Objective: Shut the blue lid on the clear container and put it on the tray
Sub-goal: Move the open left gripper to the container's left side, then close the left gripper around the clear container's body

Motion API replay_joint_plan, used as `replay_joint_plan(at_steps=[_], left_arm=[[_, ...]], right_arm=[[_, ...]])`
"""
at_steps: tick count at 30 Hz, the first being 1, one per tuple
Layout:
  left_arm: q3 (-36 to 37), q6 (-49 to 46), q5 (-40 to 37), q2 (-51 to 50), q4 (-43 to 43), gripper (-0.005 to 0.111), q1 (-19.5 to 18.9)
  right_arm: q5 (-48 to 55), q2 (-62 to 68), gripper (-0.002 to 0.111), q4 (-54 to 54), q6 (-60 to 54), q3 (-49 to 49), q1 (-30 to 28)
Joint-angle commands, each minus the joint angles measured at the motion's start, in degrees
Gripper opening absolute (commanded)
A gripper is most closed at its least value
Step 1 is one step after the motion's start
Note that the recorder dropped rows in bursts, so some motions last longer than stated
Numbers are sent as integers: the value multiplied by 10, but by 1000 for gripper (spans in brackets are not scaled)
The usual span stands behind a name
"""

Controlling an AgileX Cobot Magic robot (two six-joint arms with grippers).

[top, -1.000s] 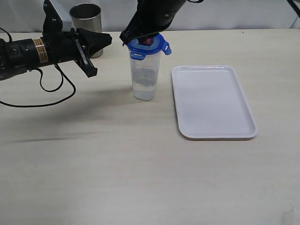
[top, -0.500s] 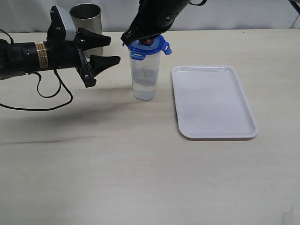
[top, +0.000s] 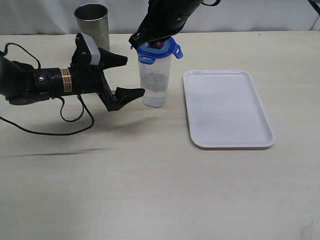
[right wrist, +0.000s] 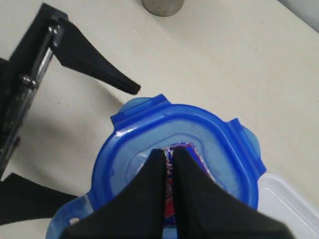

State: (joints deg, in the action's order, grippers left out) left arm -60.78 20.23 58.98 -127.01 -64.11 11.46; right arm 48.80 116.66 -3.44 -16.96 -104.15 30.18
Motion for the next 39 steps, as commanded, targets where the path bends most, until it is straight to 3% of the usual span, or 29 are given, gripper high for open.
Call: replay_joint_plan(at_steps=[1,13,39], left_arm=[[-6,-40,22,-20,53,102,29],[-81,-55,0,-86,135,102,92],[-81,-54,0,-86,152,102,93]], right_arm=[[22,4,6,9,2,9,-2],[23,4,6,9,2,9,-2],[33,4,6,9,11,9,-2]])
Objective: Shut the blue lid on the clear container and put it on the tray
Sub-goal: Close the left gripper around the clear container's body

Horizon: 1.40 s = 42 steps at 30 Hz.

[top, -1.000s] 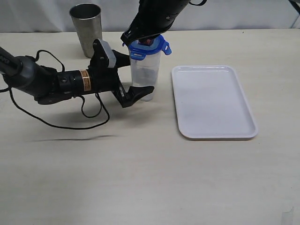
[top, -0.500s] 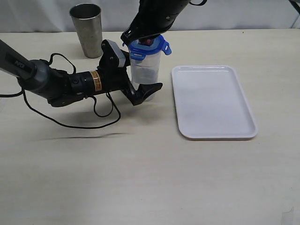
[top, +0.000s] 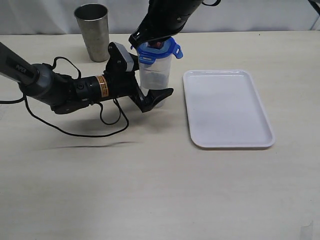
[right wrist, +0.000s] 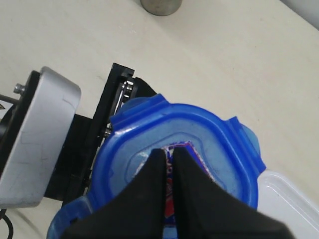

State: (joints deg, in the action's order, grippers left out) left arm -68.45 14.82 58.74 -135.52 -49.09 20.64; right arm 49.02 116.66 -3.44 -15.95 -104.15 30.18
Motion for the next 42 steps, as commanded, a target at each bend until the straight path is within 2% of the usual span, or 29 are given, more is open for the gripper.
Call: replay_joint_plan(at_steps=[1,13,15,19,21,24,29,34,37,42], left_arm=[[-4,0,4,0,2,102,1],[-4,0,2,0,9,100,1],[-4,0,2,0,9,90,1],[-4,0,1,0,-1,53,1],[-4,0,0,0,-2,38,1],[-4,0,0,0,-1,25,1],[-3,0,-1,0,-17,13,1],[-3,0,-16,0,-26,11,1],[-3,2,-32,0,-26,0,1],[-3,4,-32,0,-27,0,1]], right_arm=[[30,4,6,9,1,9,-2],[35,4,6,9,1,9,-2],[35,4,6,9,1,9,-2],[35,4,6,9,3,9,-2],[35,4,6,4,3,9,-2],[35,4,6,-2,3,9,-2],[37,4,6,-1,3,9,-1],[39,4,6,-1,3,9,-1],[39,4,6,-1,1,9,-1],[39,4,6,-1,1,9,-1]])
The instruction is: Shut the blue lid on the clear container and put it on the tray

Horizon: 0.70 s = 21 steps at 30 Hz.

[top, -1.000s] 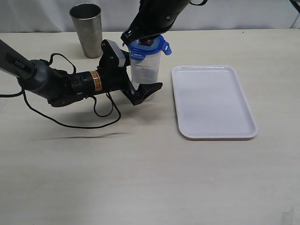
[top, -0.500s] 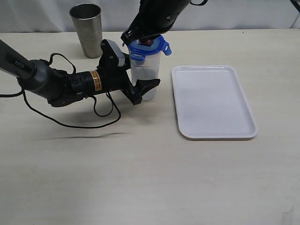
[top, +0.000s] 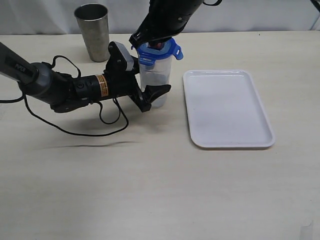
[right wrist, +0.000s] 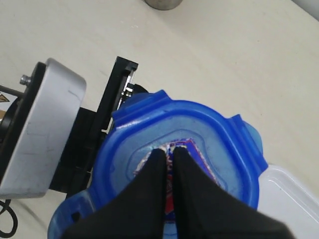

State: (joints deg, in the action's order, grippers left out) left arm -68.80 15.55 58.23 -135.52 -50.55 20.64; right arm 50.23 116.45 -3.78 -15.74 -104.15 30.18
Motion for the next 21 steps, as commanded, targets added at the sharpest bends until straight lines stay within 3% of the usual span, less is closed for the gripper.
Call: replay_joint_plan(at_steps=[1,9,16,21], left_arm=[[0,-4,-27,0,-13,0,1],[0,-1,-27,0,-13,0,-6],[0,8,-27,0,-13,0,-6],[0,9,-27,0,-13,0,-6]], right_arm=[[27,6,6,2,-2,9,-1],[20,-16,7,2,-16,9,-1],[20,-54,40,-13,-34,9,-1],[52,-65,44,-36,-82,9,3]])
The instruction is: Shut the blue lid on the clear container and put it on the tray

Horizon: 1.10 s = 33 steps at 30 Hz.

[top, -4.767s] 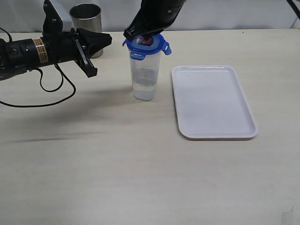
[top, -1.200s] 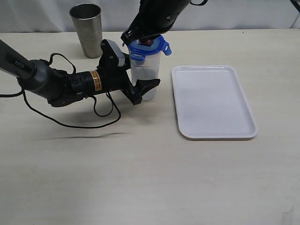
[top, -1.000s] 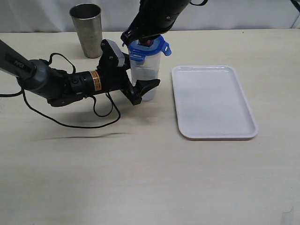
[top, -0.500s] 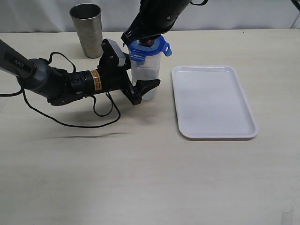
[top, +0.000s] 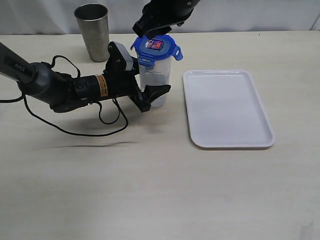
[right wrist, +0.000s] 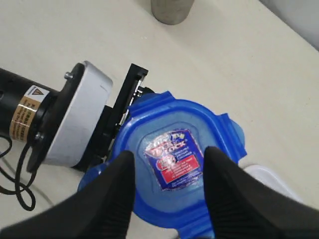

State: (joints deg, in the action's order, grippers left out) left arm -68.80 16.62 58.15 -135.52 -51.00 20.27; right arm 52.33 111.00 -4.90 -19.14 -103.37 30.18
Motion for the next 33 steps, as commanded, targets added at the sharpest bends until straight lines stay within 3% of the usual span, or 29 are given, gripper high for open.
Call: replay_joint_plan(at_steps=[1,8,14,19,33], left_arm=[[0,-2,-26,0,-8,0,-3],[0,0,-26,0,-8,0,-3],[0,2,-31,0,-10,0,-3],[0,2,-31,0,-10,0,-3],[0,2,-31,0,-10,0,-3]], right_arm=[[41,-11,44,-27,-60,1,7],[62,1,44,42,-51,1,58],[66,21,44,89,-40,1,59],[65,37,51,90,-46,1,59],[69,83,46,148,-68,1,60]])
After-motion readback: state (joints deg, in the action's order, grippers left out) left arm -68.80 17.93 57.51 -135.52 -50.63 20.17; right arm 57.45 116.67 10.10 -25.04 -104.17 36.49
